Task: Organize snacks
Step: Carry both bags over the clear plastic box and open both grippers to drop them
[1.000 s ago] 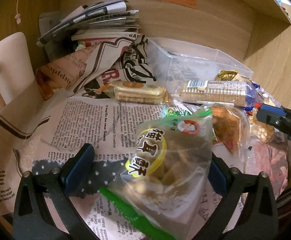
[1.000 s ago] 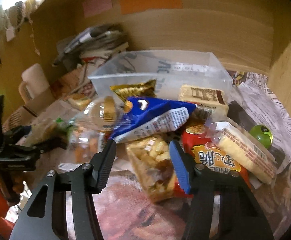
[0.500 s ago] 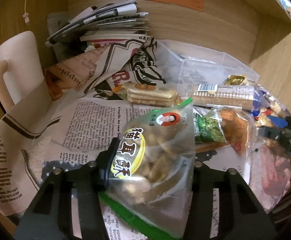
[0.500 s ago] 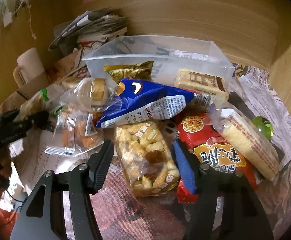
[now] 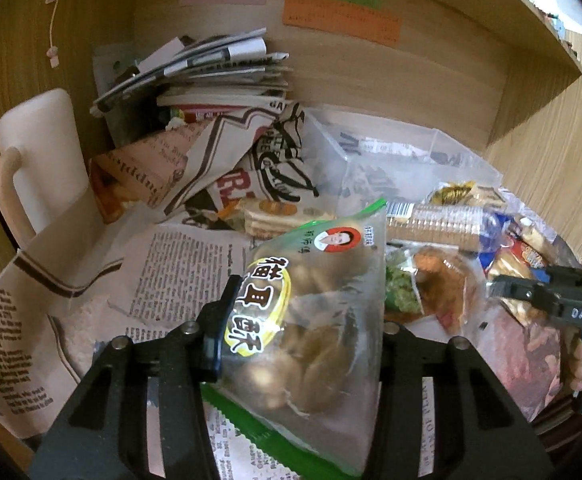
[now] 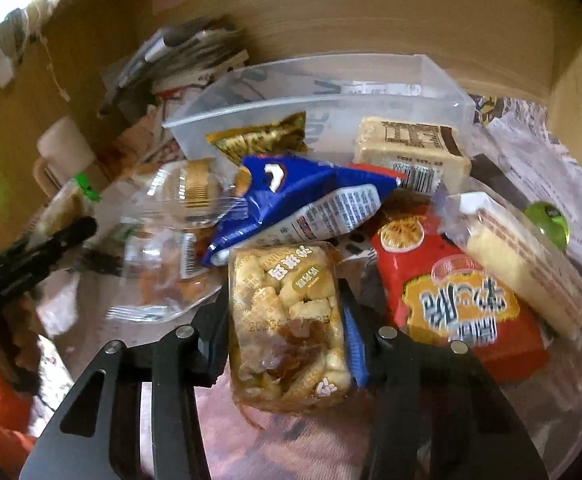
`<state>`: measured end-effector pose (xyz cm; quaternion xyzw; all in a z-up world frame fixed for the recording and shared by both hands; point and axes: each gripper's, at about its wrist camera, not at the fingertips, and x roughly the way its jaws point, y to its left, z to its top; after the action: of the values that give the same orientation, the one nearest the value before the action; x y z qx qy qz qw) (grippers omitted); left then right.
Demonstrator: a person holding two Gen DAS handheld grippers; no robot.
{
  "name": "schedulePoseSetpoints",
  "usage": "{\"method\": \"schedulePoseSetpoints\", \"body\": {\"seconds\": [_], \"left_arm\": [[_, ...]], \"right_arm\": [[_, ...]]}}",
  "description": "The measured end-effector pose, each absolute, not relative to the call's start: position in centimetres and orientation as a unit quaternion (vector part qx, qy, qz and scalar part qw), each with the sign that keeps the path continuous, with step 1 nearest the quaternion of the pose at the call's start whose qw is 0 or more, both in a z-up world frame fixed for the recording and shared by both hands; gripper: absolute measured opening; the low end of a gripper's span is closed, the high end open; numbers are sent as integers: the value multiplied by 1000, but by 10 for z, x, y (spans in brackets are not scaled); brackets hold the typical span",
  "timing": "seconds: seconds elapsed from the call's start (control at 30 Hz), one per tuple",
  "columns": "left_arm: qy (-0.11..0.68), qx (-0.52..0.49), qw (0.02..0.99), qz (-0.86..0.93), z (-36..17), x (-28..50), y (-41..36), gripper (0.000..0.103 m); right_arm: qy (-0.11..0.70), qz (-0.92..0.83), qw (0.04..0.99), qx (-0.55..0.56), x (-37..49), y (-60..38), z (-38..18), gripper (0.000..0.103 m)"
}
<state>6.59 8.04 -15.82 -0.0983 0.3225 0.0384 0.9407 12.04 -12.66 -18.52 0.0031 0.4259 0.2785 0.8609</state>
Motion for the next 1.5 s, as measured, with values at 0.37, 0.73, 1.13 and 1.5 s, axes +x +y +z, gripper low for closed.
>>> {"method": "schedulePoseSetpoints", "body": {"seconds": [0.37, 0.73, 1.13, 1.5], "left_arm": [[278, -73, 958, 12, -119, 73, 62, 46], [226, -53, 973, -8, -73, 98, 47, 46], [234, -49, 971, -24, -57, 160, 40, 46], [283, -64, 956, -36, -69, 226, 40, 46]], "right_arm": [[365, 241, 899, -6, 95, -146, -143, 42], [292, 235, 927, 1, 105, -152, -98, 42], [230, 224, 947, 13, 145, -152, -65, 42], [256, 222, 941, -9, 199, -138, -77, 42]]}}
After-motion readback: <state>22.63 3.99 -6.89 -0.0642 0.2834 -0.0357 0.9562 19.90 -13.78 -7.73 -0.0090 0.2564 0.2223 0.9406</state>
